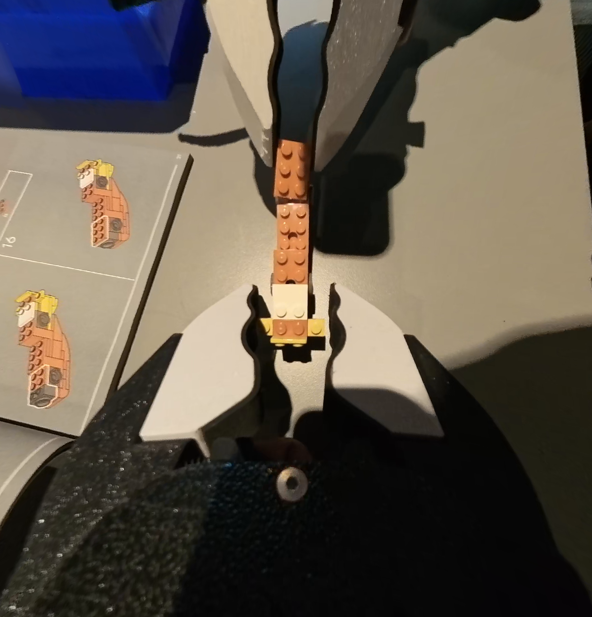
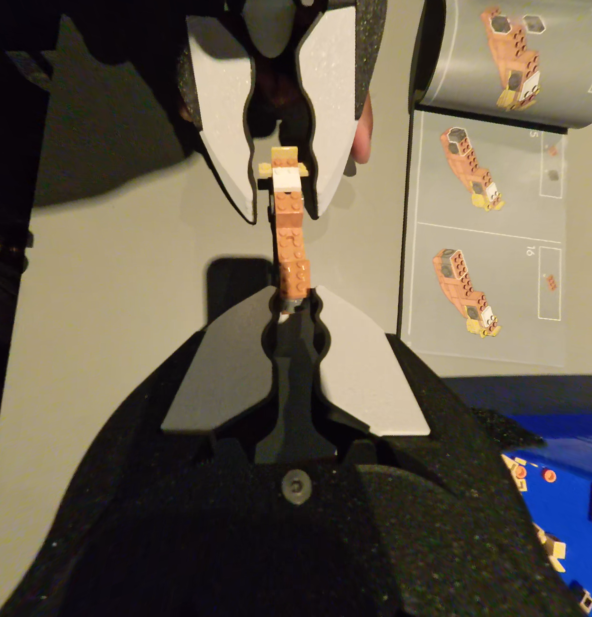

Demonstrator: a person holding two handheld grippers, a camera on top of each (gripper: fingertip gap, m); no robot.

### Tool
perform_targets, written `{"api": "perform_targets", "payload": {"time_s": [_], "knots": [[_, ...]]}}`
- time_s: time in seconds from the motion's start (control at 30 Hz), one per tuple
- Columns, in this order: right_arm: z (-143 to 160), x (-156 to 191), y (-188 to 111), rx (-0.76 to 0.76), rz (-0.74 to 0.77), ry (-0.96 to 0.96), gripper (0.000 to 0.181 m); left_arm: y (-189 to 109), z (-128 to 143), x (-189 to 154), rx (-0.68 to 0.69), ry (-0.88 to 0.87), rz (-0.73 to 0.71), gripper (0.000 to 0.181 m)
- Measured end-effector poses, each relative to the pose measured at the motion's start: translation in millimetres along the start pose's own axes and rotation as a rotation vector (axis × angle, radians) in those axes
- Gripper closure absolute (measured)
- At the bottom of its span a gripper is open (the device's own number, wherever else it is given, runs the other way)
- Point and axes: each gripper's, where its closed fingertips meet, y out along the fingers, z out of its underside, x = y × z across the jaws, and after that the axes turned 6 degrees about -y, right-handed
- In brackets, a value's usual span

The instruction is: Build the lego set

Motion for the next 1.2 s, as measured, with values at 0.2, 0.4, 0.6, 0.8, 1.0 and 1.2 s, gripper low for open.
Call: {"api": "perform_targets", "payload": {"time_s": [0.2, 0.4, 0.6, 0.8, 1.0, 1.2], "knots": [[2.9, 0.8, 1.3, 0.013, -0.012, -0.003, 0.165, 0.6, 0.7, 0.1, 0.007, 0.004, -0.001, 0.141], [4.6, 1.8, 1.9, 0.022, -0.019, -0.009, 0.164, 0.6, 0.7, 0.3, 0.007, 0.006, -0.003, 0.141], [5.5, 1.9, 2.4, 0.030, -0.021, -0.018, 0.164, 0.8, 0.8, 1.6, 0.010, 0.013, -0.010, 0.141], [6.5, 0.8, 3.3, 0.036, -0.016, -0.021, 0.164, 0.7, 0.3, 1.5, 0.005, 0.015, -0.009, 0.141], [7.3, 1.2, 3.4, 0.045, -0.016, -0.029, 0.164, 0.7, 0.1, 1.4, 0.004, 0.017, -0.009, 0.141], [9.0, 1.7, 2.8, 0.048, -0.014, -0.031, 0.158, -0.3, -0.7, 0.7, -0.007, 0.017, -0.005, 0.140]]}}
